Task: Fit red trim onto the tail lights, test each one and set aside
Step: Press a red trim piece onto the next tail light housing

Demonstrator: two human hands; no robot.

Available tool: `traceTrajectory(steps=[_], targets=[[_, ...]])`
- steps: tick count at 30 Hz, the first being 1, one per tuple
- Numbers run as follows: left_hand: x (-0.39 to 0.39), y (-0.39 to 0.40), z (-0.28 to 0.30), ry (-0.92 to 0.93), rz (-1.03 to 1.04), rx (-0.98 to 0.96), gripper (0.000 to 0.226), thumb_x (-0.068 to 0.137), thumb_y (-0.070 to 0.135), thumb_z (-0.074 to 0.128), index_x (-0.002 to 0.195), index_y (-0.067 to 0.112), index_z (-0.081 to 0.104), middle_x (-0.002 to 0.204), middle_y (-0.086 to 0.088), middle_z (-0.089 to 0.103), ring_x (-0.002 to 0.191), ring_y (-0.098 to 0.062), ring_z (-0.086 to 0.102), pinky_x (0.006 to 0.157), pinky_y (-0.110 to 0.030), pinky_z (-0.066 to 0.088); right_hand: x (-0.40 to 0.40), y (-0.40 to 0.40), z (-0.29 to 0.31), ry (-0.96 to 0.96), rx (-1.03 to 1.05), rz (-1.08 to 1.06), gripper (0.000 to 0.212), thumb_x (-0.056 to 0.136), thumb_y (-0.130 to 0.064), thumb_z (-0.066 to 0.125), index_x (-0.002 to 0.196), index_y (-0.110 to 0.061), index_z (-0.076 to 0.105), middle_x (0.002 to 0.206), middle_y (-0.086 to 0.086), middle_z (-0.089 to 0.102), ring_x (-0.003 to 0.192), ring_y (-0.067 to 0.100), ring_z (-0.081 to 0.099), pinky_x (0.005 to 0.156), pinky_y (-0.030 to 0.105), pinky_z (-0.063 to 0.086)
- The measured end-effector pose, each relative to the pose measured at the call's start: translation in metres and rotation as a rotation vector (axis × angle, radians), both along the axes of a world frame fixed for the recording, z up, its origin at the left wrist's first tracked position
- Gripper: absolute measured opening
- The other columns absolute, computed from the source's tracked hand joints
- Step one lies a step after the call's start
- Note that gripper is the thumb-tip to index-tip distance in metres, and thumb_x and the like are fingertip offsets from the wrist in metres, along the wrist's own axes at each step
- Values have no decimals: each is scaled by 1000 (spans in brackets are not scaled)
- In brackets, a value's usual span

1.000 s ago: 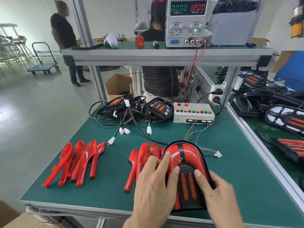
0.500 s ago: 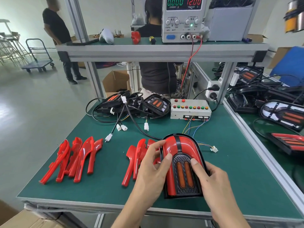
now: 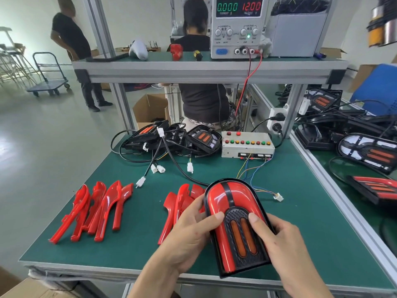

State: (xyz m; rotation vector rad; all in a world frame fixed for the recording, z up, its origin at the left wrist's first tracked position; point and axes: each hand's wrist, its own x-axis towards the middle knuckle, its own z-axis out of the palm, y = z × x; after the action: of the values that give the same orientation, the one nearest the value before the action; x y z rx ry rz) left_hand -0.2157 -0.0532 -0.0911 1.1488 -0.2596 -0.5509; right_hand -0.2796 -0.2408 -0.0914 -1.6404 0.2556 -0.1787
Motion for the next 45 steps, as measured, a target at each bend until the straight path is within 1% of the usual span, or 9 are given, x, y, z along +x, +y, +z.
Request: traceTrajectory(steps=[3, 11, 14, 18, 23, 31, 35, 39, 45], targets=[[0, -2, 3, 68, -9, -92, 56, 87, 5, 74, 139, 11, 54, 131, -28, 63, 113, -36, 67, 91, -40, 57, 2, -4, 3, -6, 10, -10, 30, 79, -55, 70, 100, -37, 80, 91, -1, 80, 86, 18, 78, 82, 38, 59], [-4, -20, 2, 82, 121, -175, 61, 80, 3, 75, 137, 7, 53, 129, -31, 63, 119, -44, 63, 101, -51, 54, -9, -4, 2, -1, 36, -293, 66, 67, -62, 65, 126, -33, 64, 107, -24, 70, 98, -12, 66, 90, 23, 46], [-7, -25, 1, 107, 200, -245, 63, 80, 5, 74, 138, 5, 50, 129, -30, 63, 122, -48, 60, 101, -53, 53, -28, 9, -15, 74, 90, -379, 78, 64, -52, 63, 132, -13, 56, 91, -2, 70, 79, 20, 67, 69, 37, 50], [-16, -39, 3, 98, 275, -323, 63, 79, 4, 72, 138, 5, 48, 128, -27, 65, 113, -38, 66, 96, -48, 57, -43, 40, -21, 187, 308, -171, 58, 76, -56, 73, 114, -13, 63, 72, 18, 75, 57, 39, 70, 39, 31, 49], [-28, -49, 2, 15, 241, -308, 58, 80, 6, 72, 131, 27, 53, 120, -20, 70, 101, -33, 69, 75, -39, 59, -33, 43, -11, 108, 342, -145, 45, 75, -44, 74, 107, -13, 72, 80, 22, 76, 60, 40, 72, 41, 29, 52], [-27, -43, -3, -47, 220, -298, 66, 81, -2, 73, 137, 21, 46, 131, -23, 65, 120, -35, 63, 98, -41, 54, -32, 47, -15, 69, 515, -198, 41, 74, -43, 67, 100, -12, 72, 59, 20, 50, 40, 28, 48, 39, 28, 37], [-22, -39, -1, -32, 192, -294, 58, 88, 14, 74, 139, 18, 46, 136, -25, 60, 127, -41, 58, 110, -59, 45, -33, 49, -19, 5, 556, -180, 33, 73, -36, 68, 98, -16, 75, 59, 21, 46, 40, 24, 43, 37, 25, 32], [-17, -36, 3, -62, 192, -207, 46, 94, 39, 68, 135, 21, 53, 135, -18, 64, 126, -35, 62, 105, -51, 51, -33, 50, -21, 9, 553, -151, 33, 73, -36, 68, 98, -15, 75, 62, 21, 50, 40, 25, 43, 36, 27, 33], [-16, -35, 0, -93, 177, -160, 48, 95, 39, 63, 137, 18, 51, 134, -15, 65, 127, -33, 61, 109, -50, 48, -35, 47, -25, 48, 553, -115, 43, 78, -29, 67, 115, -6, 66, 65, 21, 50, 43, 25, 45, 40, 27, 35]])
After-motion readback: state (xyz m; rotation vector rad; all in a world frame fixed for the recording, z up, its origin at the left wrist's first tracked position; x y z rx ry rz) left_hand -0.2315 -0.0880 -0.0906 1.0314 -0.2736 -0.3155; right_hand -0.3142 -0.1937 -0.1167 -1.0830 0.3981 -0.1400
